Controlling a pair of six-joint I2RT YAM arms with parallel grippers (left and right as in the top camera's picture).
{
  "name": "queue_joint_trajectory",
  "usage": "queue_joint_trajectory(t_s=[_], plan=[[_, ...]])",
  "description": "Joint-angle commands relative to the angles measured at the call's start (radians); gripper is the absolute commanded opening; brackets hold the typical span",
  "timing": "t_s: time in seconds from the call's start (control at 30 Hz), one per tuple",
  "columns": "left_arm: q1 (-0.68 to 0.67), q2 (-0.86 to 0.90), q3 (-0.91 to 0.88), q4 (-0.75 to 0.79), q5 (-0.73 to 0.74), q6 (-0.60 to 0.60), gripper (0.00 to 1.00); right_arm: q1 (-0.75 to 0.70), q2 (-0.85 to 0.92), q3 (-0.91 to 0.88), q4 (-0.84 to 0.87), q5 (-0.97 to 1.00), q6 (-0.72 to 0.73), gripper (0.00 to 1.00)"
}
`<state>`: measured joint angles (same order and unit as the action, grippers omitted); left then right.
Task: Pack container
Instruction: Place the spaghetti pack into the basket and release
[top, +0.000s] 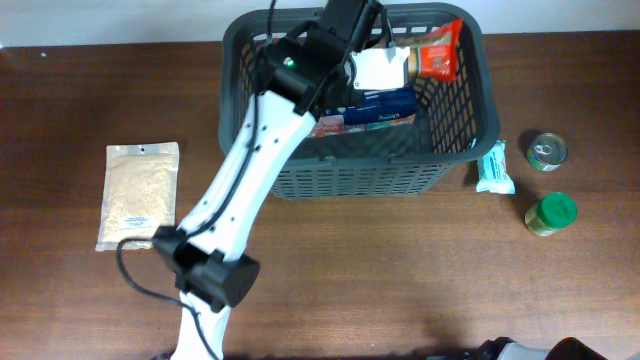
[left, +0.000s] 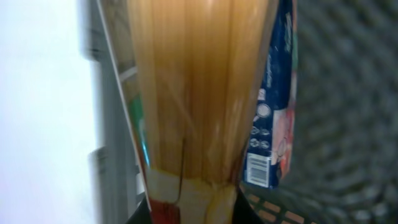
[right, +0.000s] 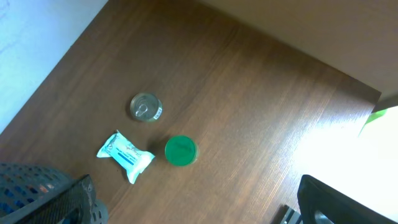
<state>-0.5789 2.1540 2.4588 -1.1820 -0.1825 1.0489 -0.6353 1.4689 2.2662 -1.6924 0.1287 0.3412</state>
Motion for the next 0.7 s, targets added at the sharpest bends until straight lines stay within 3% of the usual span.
queue_joint_trajectory(t_s=[0.0,0.27,0.3,0.33,0.37,0.4,0.67], plan=[[0.029,-0.001,-0.041,0.055,-0.024,0.016,0.01,-0.007,-0.005,0.001,-0.006,-0.007,0.011,0.99],[0.071,0.006,-0.239,0.2,-0.001,0.016,0.05,-0.006,-0.005,0.001,-0.006,-0.028,0.007,0.99],[0.074,0.006,-0.249,0.202,0.01,0.014,0.19,-0.006,-0.005,0.001,-0.006,-0.028,0.007,0.99],[0.074,0.006,-0.254,0.202,0.016,0.008,0.45,-0.006,-0.005,0.001,-0.006,-0.028,0.008,0.99],[0.074,0.006,-0.254,0.203,0.019,-0.012,0.85,-0.006,-0.005,0.001,-0.006,-0.028,0.008,0.99],[0.074,0.005,-0.254,0.207,0.017,-0.031,0.99,-0.006,-0.005,0.001,-0.006,-0.028,0.008,0.99],[0.074,-0.167,-0.253,0.231,0.017,-0.23,0.99,-0.006,-0.003,0.001,-0.001,0.015,0.008,0.99]])
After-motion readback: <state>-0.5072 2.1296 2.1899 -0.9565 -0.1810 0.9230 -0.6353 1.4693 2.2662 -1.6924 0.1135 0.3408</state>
